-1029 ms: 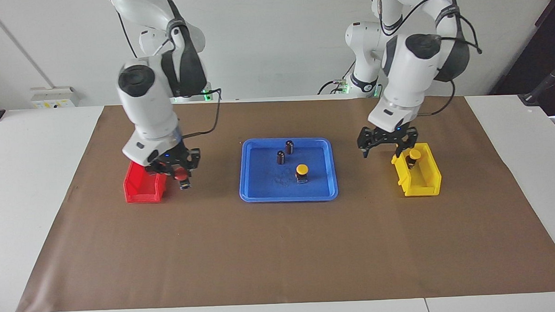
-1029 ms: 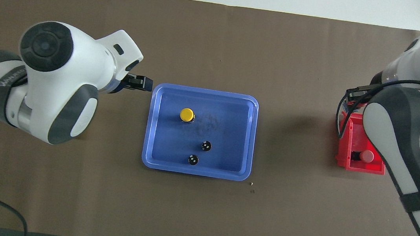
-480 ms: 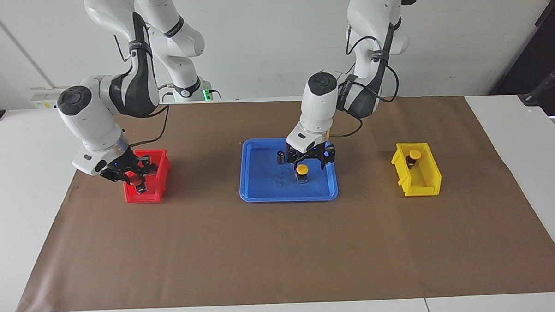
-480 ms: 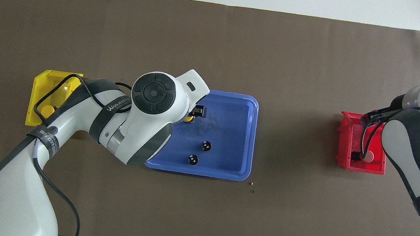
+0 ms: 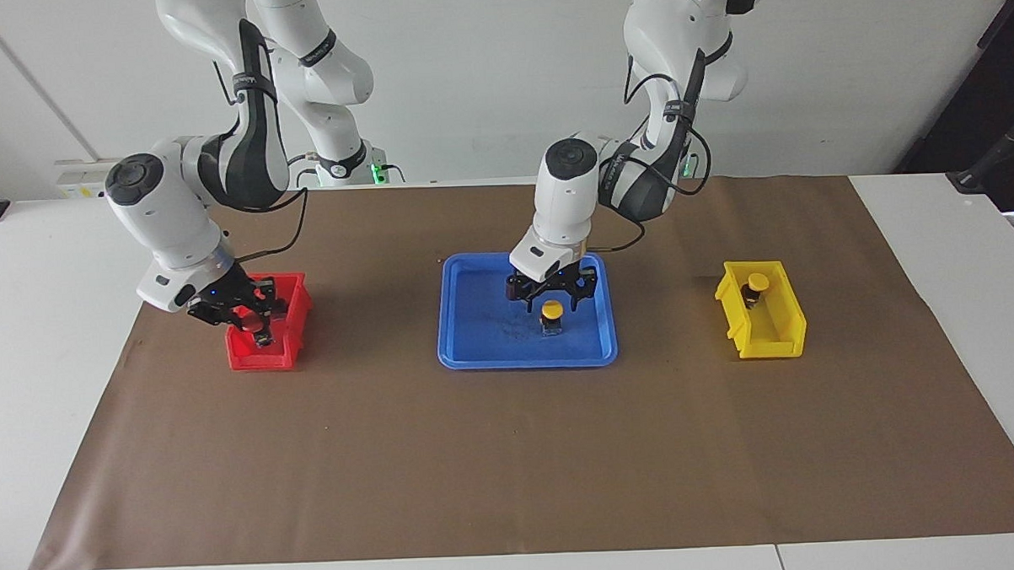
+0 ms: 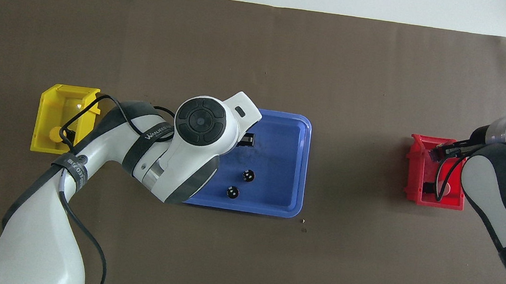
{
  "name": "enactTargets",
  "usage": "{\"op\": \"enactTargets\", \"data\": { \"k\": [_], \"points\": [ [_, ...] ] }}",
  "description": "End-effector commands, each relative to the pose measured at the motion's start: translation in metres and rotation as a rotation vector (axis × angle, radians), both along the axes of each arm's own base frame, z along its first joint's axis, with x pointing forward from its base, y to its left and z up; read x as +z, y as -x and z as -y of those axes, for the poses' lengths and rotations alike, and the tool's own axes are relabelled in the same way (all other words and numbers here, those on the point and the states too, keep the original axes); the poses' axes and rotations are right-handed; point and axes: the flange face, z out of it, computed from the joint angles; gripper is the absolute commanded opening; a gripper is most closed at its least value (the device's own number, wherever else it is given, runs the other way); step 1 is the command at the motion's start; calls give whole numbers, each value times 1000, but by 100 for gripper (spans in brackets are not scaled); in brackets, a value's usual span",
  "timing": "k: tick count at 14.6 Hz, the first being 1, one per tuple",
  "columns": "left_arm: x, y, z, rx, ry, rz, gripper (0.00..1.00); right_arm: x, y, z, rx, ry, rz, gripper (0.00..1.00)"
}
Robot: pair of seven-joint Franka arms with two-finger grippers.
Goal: Sort red and yellow buttons by color
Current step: 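Carry the yellow button to the yellow bin while the right gripper withdraws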
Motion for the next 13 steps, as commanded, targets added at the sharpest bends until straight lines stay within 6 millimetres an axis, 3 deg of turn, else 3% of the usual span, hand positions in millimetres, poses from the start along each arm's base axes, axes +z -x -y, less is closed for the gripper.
{"op": "enactTargets", "data": {
  "k": [1,3,4,5,6,7,9,11,13],
  "points": [
    [-3,-4,2,14,1,16,59,-6,17,-1,15,-5,46,11],
    [-3,-5,1,18,-2,14,9,-12,19,-4,25,-2,61,12],
    [-3,-6,0,26,-1,13,2,-13,19,-3,24,-2,67,12],
    [-2,-8,-1,39,0,13,1,-15,19,-2,26,0,75,13],
    [6,-12,-1,44,3,16,1,-15,18,-2,48,0,74,21],
    [15,-15,0,47,-7,5,1,-15,19,-2,48,-1,68,42],
    [44,-25,-9,65,-26,-14,1,-12,18,0,48,-2,59,65],
    [81,-49,-50,92,-52,-35,1,3,11,3,55,-8,18,67],
    [106,-77,-122,60,-63,-49,1,21,-1,7,64,-10,-17,67]
  ]
}}
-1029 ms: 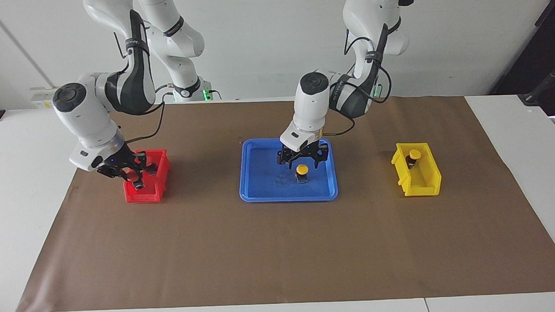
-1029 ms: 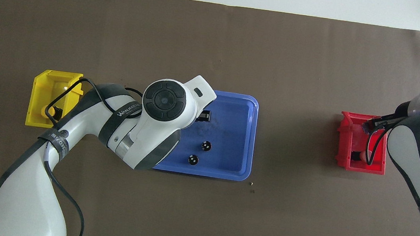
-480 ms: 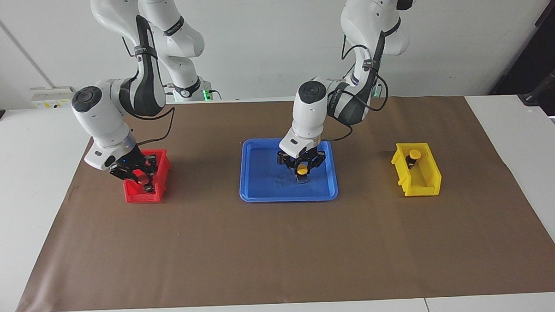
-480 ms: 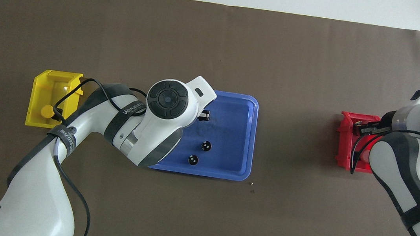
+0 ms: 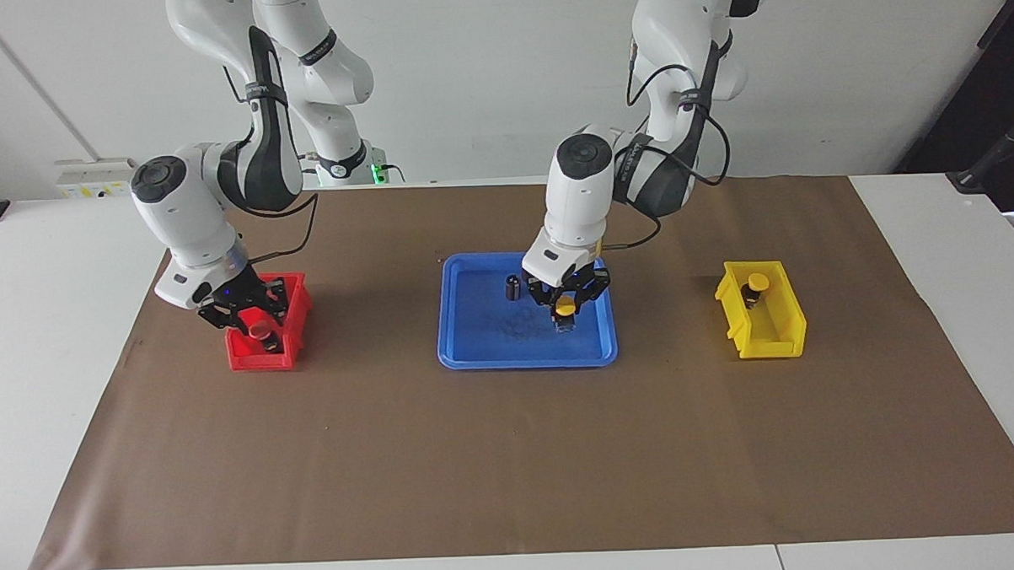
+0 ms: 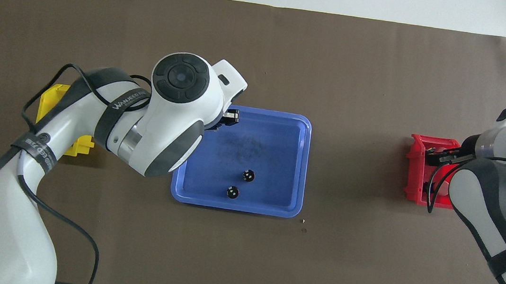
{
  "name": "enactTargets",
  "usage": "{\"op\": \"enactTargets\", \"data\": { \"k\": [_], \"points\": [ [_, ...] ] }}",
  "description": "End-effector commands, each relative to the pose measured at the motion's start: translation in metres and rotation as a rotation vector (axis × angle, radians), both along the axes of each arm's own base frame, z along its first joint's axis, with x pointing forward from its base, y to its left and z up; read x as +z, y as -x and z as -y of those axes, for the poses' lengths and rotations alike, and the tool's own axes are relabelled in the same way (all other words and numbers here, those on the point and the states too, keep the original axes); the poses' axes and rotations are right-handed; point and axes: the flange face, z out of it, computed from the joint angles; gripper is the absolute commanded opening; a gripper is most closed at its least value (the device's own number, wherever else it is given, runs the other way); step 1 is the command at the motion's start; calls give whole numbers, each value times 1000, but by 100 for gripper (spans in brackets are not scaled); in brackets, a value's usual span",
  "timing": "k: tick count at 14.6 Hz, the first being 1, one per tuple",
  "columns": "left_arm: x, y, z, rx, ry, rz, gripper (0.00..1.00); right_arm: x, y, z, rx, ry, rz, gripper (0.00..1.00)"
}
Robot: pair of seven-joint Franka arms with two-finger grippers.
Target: Sort red and yellow buttons by color
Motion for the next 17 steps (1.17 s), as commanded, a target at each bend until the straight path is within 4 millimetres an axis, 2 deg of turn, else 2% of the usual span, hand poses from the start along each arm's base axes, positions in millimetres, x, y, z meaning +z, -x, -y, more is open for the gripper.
{"op": "enactTargets", "data": {
  "k": [1,2,3,5,7,8,10,11,15,17],
  "points": [
    [34,-36,-102,-29,-19,-27,1,33,-14,8,24,-10,-26,67],
    [40,-48,-140,-51,-19,-35,2,47,-18,7,26,-9,-31,68],
    [44,-57,-172,-66,-10,-41,1,62,-21,3,26,-10,-37,74],
    [48,-66,-228,-117,31,-53,2,107,-28,0,27,-9,-36,100],
    [44,-72,-274,-166,38,-61,1,165,-27,0,-19,-9,-50,100],
    [42,-72,-291,-209,39,-62,1,187,-24,1,-55,-9,-62,100],
    [35,-70,-314,-259,41,-70,1,236,-22,1,-116,-1,-14,100],
    [34,-68,-322,-276,42,-73,1,249,-23,3,-124,12,1,100],
    [10,-49,-333,-293,36,-42,1,238,-16,9,-147,29,-37,100],
    [-6,-33,-334,-287,32,-27,1,246,-3,-2,-149,40,-22,100]
  ]
}}
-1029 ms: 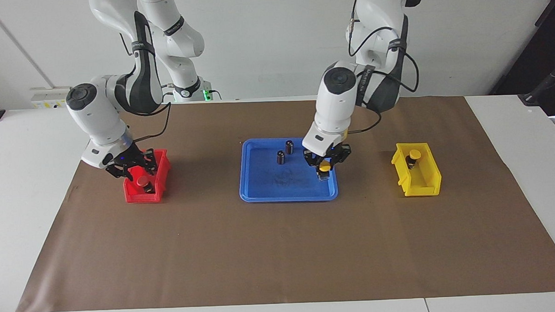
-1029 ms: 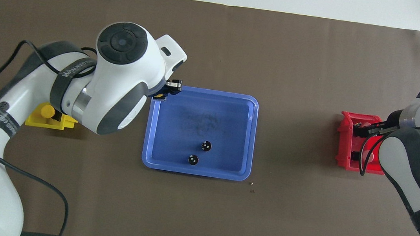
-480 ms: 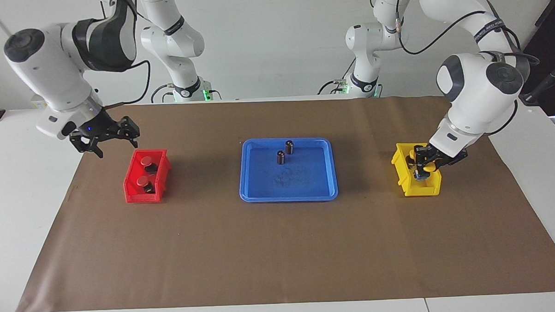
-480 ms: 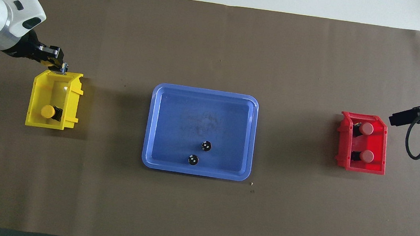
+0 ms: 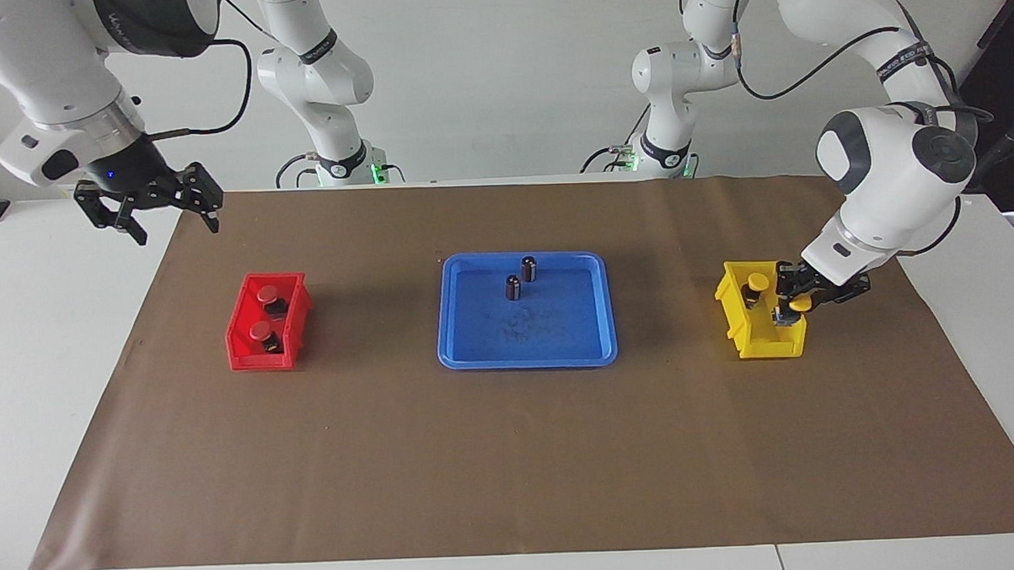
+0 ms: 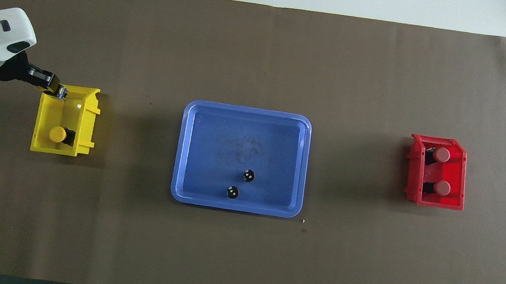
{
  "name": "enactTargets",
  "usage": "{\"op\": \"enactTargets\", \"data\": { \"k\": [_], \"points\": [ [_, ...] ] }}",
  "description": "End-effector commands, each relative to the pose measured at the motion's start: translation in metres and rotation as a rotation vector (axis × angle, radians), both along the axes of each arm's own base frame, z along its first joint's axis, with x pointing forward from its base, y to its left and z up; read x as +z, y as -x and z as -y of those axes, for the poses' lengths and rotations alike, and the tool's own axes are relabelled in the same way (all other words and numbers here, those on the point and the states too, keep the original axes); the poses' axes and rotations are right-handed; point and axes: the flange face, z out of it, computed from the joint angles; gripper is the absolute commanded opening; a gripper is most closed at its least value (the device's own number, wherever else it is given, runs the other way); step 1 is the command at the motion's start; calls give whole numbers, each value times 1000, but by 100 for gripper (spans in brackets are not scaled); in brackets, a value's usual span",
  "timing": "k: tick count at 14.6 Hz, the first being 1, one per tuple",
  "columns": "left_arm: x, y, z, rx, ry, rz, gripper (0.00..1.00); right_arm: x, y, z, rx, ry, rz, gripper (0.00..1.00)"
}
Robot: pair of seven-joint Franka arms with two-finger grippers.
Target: Sort red and yellow buttons by color
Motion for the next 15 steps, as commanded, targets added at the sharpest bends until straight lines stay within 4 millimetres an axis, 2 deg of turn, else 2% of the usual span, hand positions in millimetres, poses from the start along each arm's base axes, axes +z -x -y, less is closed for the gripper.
{"op": "enactTargets", "data": {
  "k": [1,3,6,12,13,15],
  "points": [
    [-13,31,-5,-8,15,31,1,1,17,2,-48,15,-11,100],
    [-20,31,-4,-2,15,40,1,-4,25,10,-65,11,-25,100],
    [-39,33,-4,2,15,58,1,-8,26,12,-75,8,-35,100],
    [-74,29,-5,4,17,80,2,-15,20,-3,-69,9,-62,100],
    [-76,29,-3,1,17,86,6,-14,20,-10,-57,12,-62,100],
    [-75,28,1,7,18,90,39,-13,21,-11,-55,12,-67,100]
  ]
}}
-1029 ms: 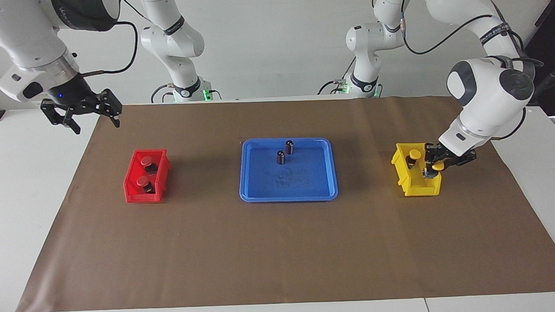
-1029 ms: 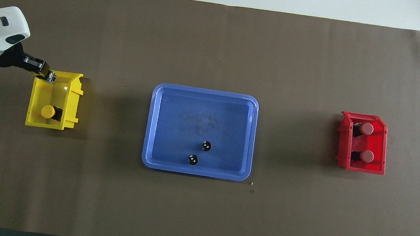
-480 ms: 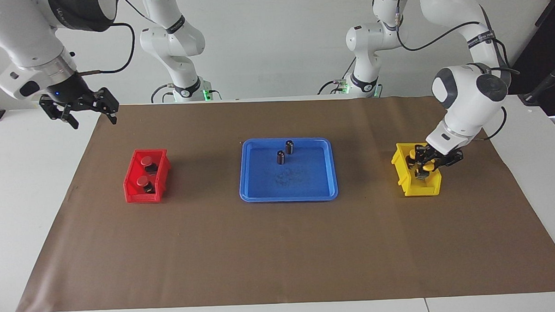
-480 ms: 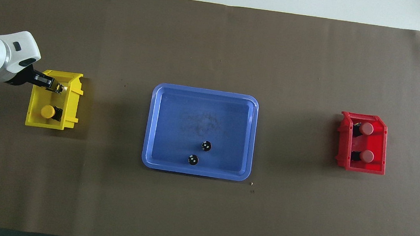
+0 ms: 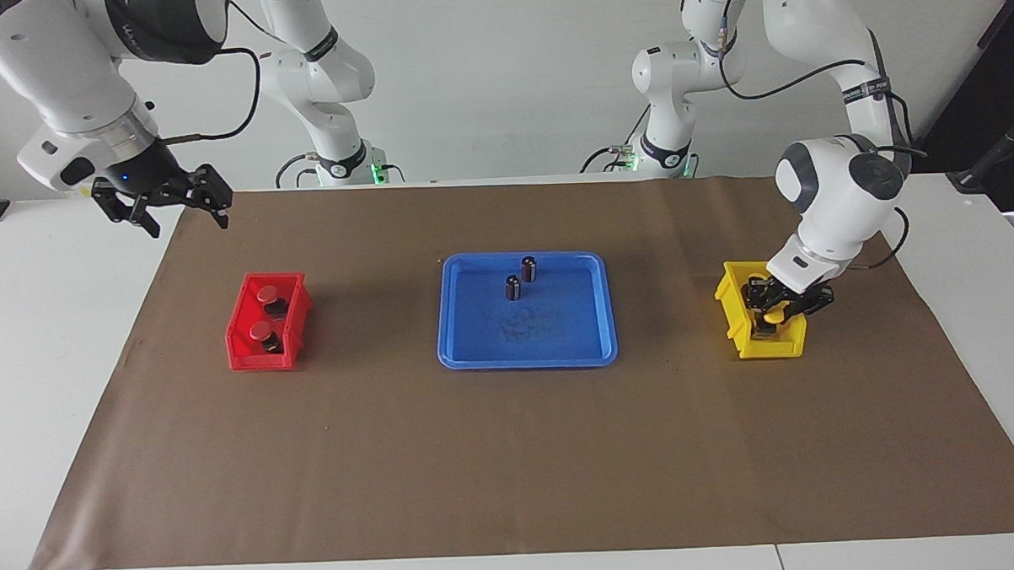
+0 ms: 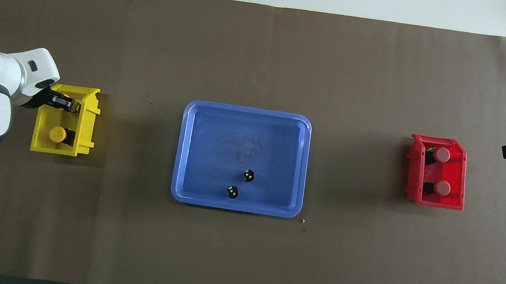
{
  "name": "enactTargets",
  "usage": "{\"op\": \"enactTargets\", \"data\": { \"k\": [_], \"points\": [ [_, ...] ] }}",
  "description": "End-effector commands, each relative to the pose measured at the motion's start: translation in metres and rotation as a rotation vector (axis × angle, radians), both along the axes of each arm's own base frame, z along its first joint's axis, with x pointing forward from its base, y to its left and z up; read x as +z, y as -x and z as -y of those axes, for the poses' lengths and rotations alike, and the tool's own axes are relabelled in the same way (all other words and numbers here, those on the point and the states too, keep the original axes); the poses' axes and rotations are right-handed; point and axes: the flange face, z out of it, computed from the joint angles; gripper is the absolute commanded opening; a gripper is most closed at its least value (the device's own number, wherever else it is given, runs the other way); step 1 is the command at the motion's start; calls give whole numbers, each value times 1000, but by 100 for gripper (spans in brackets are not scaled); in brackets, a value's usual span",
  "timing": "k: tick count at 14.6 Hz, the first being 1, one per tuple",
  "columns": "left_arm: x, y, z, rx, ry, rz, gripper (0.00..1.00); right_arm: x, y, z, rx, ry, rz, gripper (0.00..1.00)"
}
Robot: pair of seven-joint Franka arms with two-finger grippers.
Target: Sort red and yellow buttons by color
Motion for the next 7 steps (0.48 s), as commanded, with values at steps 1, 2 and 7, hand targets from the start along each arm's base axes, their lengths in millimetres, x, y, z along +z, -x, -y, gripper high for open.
{"op": "enactTargets", "data": {
  "k": [1,2,7],
  "points": [
    [2,0,2,11,16,24,56,1,5,-2,-13,8,-17,100],
    [3,-1,1,13,16,24,56,0,6,-2,-13,9,-26,100],
    [30,-8,0,16,16,11,65,1,6,-3,-10,18,-32,100]
  ]
}}
